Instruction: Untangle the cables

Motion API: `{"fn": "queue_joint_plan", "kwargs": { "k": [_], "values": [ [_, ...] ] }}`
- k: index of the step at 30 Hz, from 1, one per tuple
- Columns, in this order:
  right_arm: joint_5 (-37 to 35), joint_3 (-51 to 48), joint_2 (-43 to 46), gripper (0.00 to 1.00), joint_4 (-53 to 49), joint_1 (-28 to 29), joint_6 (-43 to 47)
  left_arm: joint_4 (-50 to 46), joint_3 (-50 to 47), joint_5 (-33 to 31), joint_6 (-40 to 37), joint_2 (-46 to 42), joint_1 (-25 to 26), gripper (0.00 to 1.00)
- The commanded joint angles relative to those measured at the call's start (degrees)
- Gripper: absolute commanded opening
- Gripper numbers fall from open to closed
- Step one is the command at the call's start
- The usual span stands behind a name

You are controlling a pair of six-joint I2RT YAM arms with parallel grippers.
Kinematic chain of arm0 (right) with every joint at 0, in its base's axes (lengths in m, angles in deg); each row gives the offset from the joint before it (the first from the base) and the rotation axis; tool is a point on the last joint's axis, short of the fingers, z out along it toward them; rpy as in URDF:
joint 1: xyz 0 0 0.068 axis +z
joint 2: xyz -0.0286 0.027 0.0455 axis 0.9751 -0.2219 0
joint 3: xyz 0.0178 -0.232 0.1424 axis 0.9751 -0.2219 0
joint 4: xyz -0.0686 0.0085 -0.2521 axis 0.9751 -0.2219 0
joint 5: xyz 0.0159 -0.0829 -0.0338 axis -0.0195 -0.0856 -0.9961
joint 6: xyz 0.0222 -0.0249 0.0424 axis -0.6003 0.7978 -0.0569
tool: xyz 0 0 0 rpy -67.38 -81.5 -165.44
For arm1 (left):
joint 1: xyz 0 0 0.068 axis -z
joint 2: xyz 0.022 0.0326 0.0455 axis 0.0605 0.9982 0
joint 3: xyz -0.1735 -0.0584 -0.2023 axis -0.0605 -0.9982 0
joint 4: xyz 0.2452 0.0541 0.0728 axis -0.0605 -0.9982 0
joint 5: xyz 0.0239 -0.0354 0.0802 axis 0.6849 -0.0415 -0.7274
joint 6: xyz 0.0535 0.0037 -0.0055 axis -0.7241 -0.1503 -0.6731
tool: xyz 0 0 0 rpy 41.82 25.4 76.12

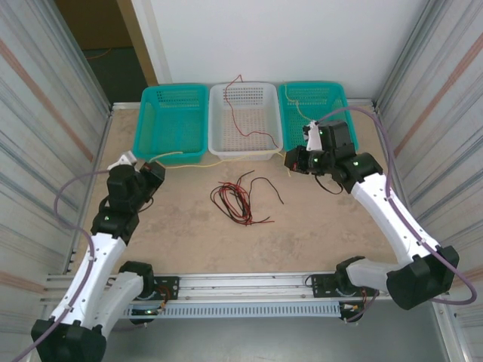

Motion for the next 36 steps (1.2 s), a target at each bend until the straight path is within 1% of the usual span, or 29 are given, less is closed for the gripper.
{"fn": "queue_joint_plan", "kwargs": {
  "k": [1,3,6,9,10,11,13,14,15,17,18,22,26,28,31,36],
  "values": [
    [-0.12,-0.65,2.41,0.00,0.53,-4.49,-1.61,1.52,-2.49,-6.30,7.22,-3.41,-2.61,0.00],
    [0.90,-0.30,2.38,0.00,0.79,-5.13,-1.85,3.98,-2.25,-2.91,6.92,-2.31,-4.11,0.00],
    [2.20,0.90,1.65,0.00,1.08,-4.87,-1.85,7.74,0.03,3.34,4.77,0.97,-4.32,0.00],
    [2.93,3.09,0.83,0.00,1.77,-5.02,-2.45,12.54,2.27,11.63,4.24,5.36,-4.32,0.00],
    [2.92,4.60,0.57,0.00,1.94,-5.22,-2.63,15.12,2.88,15.46,3.96,7.23,-4.35,0.10],
    [2.78,6.42,0.25,0.00,2.11,-5.37,-2.72,17.52,3.77,19.67,3.49,9.30,-4.33,0.24],
    [2.08,10.46,-0.52,0.00,2.22,-5.89,-2.68,19.04,6.05,25.63,2.57,13.01,-3.99,0.46],
    [1.12,12.72,-0.96,0.00,2.15,-6.24,-2.52,19.01,7.20,27.63,1.82,14.54,-3.68,0.52],
    [0.08,14.63,-1.28,0.00,2.13,-6.76,-2.27,18.46,8.25,28.63,1.04,15.51,-3.22,0.56],
    [-3.74,18.58,-2.29,0.00,1.56,-8.15,-1.73,16.48,9.69,28.69,-0.97,16.52,-2.21,0.61],
    [-7.03,20.34,-2.68,0.00,0.87,-8.89,-1.30,15.75,10.10,28.24,-1.89,16.68,-1.69,0.63],
    [-14.68,25.10,-4.55,0.00,0.58,-12.28,0.00,15.56,9.99,27.85,-4.28,16.99,0.34,0.67],
    [-16.68,28.25,-6.60,0.00,2.08,-16.91,-0.76,12.26,10.68,27.99,-7.97,17.40,3.12,0.67],
    [-18.04,28.84,-7.16,0.00,4.37,-18.93,-1.53,10.81,10.49,27.48,-9.45,17.27,4.43,0.67],
    [-17.43,30.38,-8.28,0.00,7.92,-21.80,-3.19,10.78,9.59,27.62,-9.87,17.13,5.59,0.67],
    [-20.79,33.88,-9.98,0.00,12.15,-23.48,-4.10,10.42,8.99,27.79,-10.81,17.20,6.14,0.67]
  ]
}}
